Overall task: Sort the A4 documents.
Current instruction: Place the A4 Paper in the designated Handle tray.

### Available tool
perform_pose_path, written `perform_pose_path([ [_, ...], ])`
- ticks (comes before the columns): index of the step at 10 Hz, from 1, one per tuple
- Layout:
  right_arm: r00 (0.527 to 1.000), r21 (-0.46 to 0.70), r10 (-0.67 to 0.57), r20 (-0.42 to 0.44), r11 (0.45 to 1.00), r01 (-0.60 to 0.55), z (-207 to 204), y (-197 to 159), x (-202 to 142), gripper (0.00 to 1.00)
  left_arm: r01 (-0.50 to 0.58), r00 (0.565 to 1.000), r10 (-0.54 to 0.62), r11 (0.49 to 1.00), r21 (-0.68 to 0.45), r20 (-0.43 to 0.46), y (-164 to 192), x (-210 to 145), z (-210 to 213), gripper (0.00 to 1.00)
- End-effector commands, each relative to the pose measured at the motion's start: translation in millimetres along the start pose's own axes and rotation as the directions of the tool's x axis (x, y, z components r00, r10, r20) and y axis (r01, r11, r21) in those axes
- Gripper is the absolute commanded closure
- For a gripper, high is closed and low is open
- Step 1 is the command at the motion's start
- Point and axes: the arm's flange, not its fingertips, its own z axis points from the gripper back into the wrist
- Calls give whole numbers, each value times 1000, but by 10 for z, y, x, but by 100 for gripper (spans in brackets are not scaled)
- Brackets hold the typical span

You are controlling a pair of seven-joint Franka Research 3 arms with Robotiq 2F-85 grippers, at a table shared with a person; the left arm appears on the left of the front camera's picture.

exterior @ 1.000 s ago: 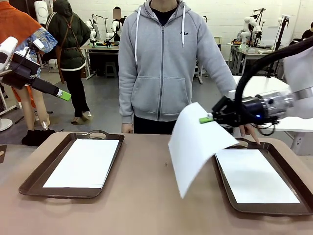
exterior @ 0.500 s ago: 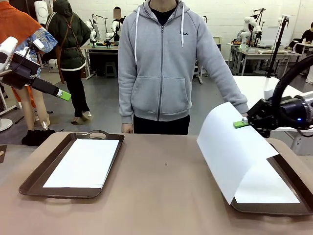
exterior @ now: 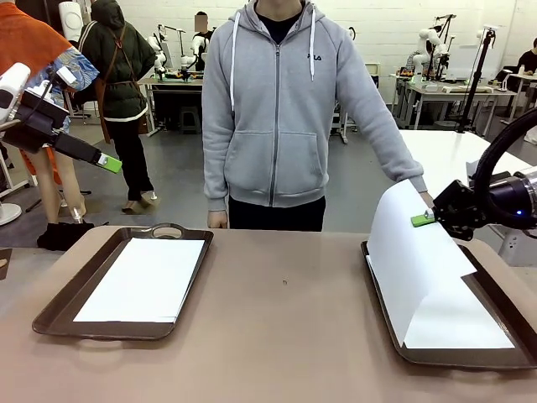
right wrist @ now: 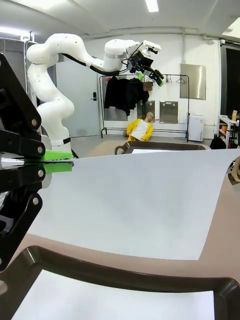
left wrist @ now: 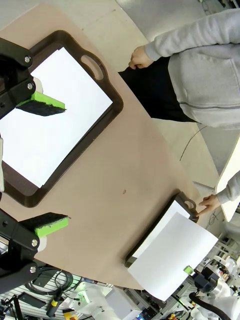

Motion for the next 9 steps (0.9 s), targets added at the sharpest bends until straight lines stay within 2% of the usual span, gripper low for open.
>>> perform_pose_path([
  [1, 1000, 31, 11, 8, 999, -11, 5, -102, 208, 99, 10, 1000, -10, 1000, -2, 3, -1, -5, 6, 0],
  [3, 1000, 47, 4, 13, 999, -4, 92, -215, 280, 99, 10, 1000, -10, 1000, -2, 3, -1, -5, 6, 0],
  [6, 999, 7, -30, 20, 1000, 30, 264, -343, 221, 99, 10, 1000, -10, 1000, -2, 3, -1, -5, 6, 0],
  [9, 991, -42, -132, 14, 990, 132, 271, -670, 280, 99, 10, 1000, -10, 1000, -2, 3, -1, -5, 6, 0],
])
